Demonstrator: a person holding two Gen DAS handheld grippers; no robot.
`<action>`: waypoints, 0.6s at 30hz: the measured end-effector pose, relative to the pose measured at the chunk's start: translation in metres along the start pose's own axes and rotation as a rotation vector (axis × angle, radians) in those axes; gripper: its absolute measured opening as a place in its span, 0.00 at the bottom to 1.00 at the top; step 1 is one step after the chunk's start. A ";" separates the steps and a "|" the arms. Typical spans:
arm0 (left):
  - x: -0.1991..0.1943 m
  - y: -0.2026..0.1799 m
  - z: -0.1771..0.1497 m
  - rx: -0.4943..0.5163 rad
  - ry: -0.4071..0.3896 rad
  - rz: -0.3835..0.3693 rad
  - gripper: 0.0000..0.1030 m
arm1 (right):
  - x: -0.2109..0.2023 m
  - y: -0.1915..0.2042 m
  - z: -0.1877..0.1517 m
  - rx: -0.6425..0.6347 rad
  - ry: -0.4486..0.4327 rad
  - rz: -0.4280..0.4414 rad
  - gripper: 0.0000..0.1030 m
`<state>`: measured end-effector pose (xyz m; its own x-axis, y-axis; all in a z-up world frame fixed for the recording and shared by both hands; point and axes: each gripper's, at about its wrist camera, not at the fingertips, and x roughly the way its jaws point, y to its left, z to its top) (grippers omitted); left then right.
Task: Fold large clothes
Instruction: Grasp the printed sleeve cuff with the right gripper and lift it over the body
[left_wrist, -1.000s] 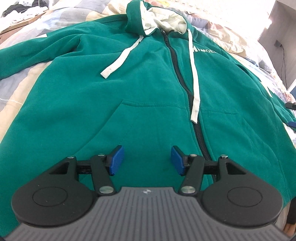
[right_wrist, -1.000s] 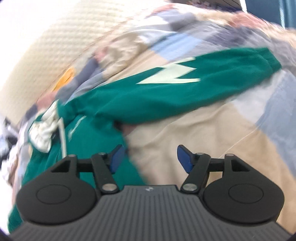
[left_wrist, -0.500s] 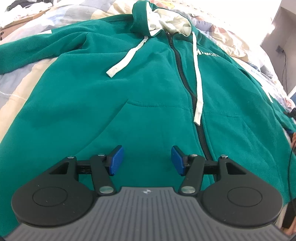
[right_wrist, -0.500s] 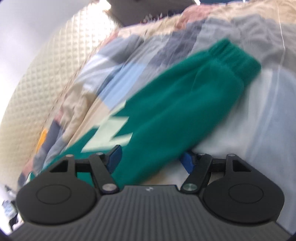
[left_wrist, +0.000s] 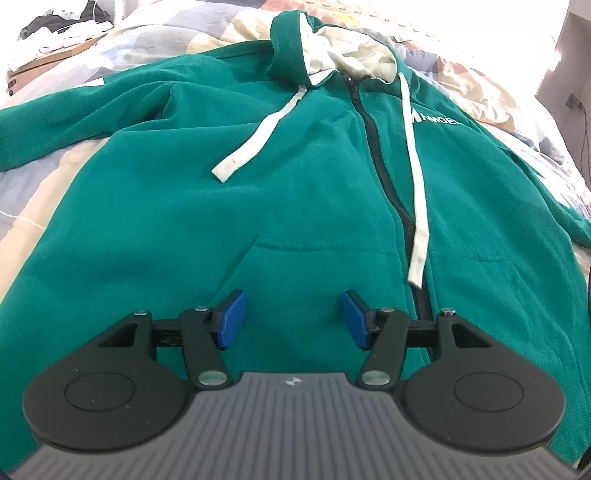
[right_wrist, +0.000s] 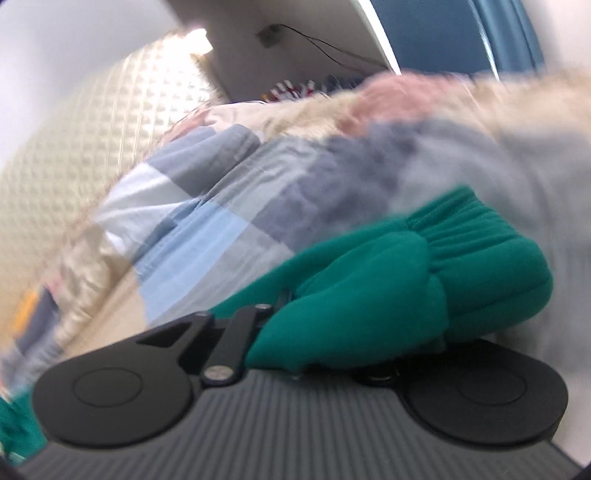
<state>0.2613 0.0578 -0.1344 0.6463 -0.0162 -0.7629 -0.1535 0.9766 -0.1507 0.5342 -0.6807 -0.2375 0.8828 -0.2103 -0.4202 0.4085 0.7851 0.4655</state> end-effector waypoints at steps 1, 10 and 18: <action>0.001 0.000 0.001 0.003 -0.001 0.002 0.61 | 0.001 0.007 0.006 -0.046 -0.016 -0.010 0.10; 0.005 0.007 0.007 -0.012 -0.003 -0.029 0.62 | -0.027 0.074 0.063 -0.272 -0.145 -0.003 0.08; -0.008 0.007 0.011 0.053 -0.005 -0.029 0.62 | -0.130 0.183 0.090 -0.405 -0.249 0.194 0.08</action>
<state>0.2630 0.0674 -0.1230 0.6537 -0.0435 -0.7555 -0.0949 0.9858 -0.1388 0.5151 -0.5616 -0.0279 0.9821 -0.1322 -0.1345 0.1528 0.9758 0.1564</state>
